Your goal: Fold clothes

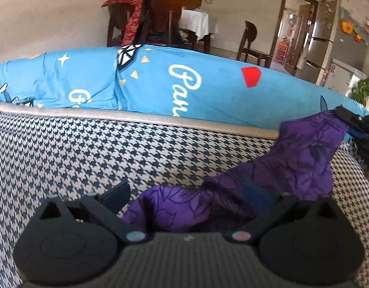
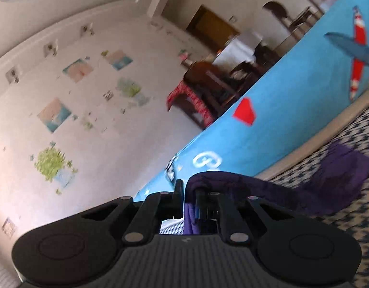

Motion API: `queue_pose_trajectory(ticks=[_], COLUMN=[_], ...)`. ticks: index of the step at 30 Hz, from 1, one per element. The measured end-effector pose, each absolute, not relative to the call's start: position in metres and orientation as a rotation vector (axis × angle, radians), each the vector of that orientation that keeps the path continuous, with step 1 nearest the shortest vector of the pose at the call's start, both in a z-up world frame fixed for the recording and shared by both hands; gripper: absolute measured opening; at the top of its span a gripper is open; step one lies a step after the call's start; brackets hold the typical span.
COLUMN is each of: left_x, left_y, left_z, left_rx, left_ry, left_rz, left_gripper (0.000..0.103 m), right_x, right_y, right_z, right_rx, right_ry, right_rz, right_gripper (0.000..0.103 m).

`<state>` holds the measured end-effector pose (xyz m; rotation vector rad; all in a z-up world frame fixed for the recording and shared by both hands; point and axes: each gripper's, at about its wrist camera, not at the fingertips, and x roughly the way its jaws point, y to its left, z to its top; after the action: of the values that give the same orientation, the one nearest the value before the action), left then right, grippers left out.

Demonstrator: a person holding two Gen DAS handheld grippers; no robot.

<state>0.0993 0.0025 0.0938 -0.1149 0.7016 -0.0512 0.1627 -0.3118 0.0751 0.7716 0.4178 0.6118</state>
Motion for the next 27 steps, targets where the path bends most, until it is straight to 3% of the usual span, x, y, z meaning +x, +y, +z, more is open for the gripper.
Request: queue_pose_trajectory(ticks=[20,27], left_x=[0.108,0.108], left_y=[-0.052,-0.08], left_z=[0.063,0.045], left_rx=[-0.009,0.054], left_ry=[0.8,0.858], left_rz=[-0.171,-0.216], left_gripper=[0.103,0.103], right_x=[0.147,0.148], right_y=[-0.357,-0.37], right_z=[0.064,0.061], right_rx=[0.47,0.51], right_ry=[0.673,0.709], right_rz=[0.109,0.126], right_gripper=[0.012,0.018])
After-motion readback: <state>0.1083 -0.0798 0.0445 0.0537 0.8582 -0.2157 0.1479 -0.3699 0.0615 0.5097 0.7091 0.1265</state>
